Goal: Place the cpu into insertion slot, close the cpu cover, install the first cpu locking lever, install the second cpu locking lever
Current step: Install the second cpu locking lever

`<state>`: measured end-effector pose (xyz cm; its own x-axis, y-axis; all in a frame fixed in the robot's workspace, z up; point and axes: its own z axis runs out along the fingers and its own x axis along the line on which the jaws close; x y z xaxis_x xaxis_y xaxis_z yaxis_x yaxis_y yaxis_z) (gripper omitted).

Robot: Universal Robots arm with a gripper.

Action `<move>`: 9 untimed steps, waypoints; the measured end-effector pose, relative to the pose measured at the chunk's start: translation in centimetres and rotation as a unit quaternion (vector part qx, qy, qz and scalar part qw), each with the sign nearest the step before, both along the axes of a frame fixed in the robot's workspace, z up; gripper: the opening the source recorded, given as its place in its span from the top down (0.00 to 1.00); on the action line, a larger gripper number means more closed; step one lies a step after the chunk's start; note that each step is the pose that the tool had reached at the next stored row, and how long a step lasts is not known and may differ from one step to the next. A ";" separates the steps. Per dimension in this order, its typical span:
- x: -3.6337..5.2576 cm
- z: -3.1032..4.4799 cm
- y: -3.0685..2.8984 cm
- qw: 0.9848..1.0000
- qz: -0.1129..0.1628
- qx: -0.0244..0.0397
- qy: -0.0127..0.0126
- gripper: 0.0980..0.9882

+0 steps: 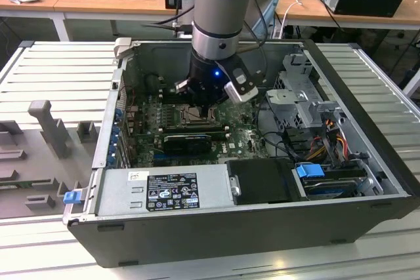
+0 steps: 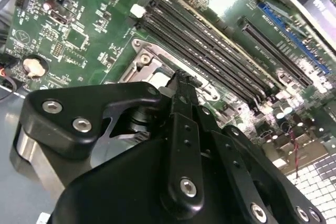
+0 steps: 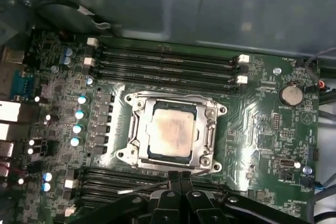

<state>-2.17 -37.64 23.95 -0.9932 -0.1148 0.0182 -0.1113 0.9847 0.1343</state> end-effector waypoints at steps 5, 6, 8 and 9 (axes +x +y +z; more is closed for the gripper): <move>-0.94 -0.11 -0.53 1.000 -0.002 0.011 0.000 0.99; -1.09 -0.12 -0.54 1.000 -0.002 0.011 0.000 0.99; -1.42 -0.16 -0.61 1.000 -0.002 0.012 0.000 0.99; -1.62 -0.20 -0.62 1.000 -0.002 0.012 0.000 0.99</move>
<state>-3.79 -38.26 23.74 -0.9937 -0.1110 0.0154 -0.1072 0.9816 0.1580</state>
